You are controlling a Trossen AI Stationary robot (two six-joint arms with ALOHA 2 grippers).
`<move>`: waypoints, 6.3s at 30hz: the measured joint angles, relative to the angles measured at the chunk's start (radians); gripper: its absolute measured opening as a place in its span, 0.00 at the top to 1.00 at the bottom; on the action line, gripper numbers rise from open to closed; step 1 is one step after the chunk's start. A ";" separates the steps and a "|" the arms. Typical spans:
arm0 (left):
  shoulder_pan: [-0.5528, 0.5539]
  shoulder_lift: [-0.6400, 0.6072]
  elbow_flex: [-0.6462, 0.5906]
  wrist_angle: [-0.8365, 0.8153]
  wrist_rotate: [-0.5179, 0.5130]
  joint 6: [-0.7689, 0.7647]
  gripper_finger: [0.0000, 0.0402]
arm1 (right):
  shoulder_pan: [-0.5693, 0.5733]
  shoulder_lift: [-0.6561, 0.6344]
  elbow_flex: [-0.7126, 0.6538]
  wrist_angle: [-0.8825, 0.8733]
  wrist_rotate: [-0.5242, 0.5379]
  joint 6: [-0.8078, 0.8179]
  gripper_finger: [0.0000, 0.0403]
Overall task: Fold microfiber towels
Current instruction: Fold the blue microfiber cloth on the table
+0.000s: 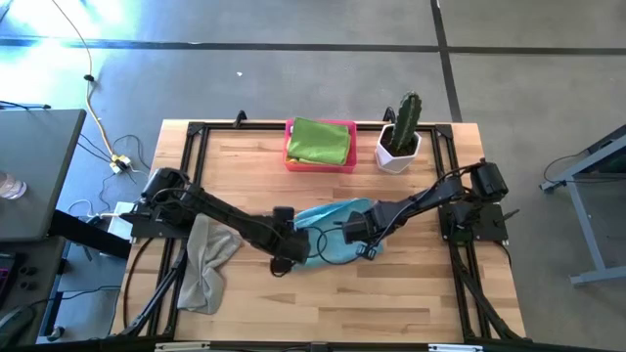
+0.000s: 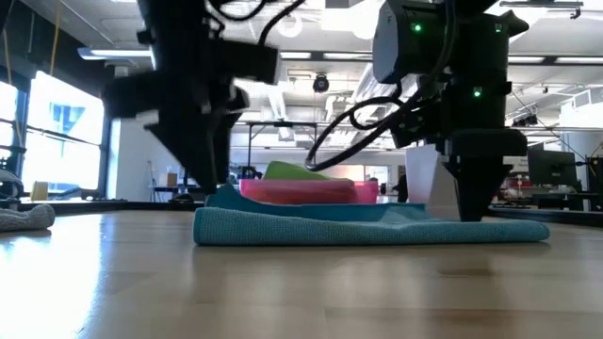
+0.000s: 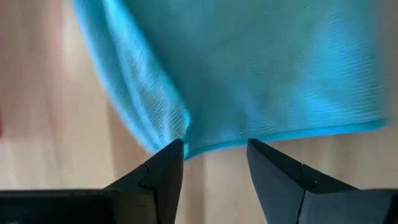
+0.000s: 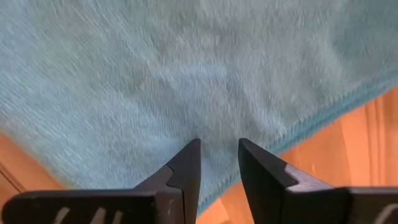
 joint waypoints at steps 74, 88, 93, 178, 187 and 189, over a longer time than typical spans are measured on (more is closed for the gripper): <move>-0.040 0.000 -0.072 0.257 0.246 -0.056 0.58 | 0.324 -0.001 0.000 0.392 0.391 0.923 0.75; -0.043 0.000 -0.127 0.302 0.236 -0.078 0.58 | 0.346 0.122 0.001 0.534 0.420 0.894 0.75; -0.056 0.000 -0.133 0.314 0.242 -0.125 0.58 | 0.341 0.123 0.001 0.456 0.410 0.887 0.75; -0.227 -0.027 -0.006 0.394 0.253 0.325 0.58 | 0.583 0.131 0.000 0.812 0.204 -0.049 0.63; -0.227 -0.027 -0.006 0.450 0.253 0.321 0.58 | 0.587 0.131 0.000 1.002 0.196 -0.162 0.51; -0.227 -0.027 -0.006 0.468 0.253 0.339 0.58 | 0.587 0.131 0.000 1.079 0.195 -0.160 0.52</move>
